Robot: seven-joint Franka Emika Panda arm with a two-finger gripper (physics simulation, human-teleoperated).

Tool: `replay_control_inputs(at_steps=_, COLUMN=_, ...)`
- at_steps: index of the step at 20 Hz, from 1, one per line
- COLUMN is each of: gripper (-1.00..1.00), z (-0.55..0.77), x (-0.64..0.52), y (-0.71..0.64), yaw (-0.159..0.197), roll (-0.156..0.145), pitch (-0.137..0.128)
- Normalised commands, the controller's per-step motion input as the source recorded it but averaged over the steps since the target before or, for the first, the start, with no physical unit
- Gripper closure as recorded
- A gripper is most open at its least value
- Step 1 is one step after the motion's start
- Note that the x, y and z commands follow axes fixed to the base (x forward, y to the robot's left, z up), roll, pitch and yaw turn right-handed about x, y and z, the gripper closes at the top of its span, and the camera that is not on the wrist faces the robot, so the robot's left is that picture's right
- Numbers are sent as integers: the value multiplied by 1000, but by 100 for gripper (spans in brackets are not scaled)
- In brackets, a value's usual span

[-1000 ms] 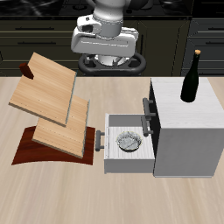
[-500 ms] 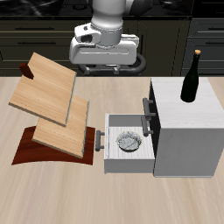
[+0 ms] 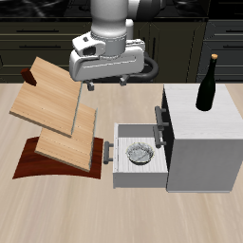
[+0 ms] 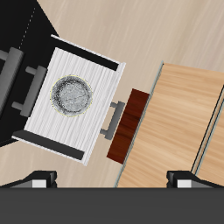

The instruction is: Place the bowl on top of the cabinet

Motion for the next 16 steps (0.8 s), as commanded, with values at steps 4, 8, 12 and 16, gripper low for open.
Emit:
replay_control_inputs(at_steps=4, gripper=-100, z=-70, x=79, y=-4, yaw=242, roll=39, pitch=39)
replay_control_inputs(at_steps=8, gripper=-100, z=-97, x=75, y=102, yaw=197, roll=-11, pitch=6)
replay_control_inputs(at_steps=12, gripper=-100, z=-58, x=26, y=169, yaw=221, roll=5, pitch=-14)
replay_control_inputs(at_steps=16, gripper=-100, z=-5, x=3, y=236, yaw=320, roll=27, pitch=-57)
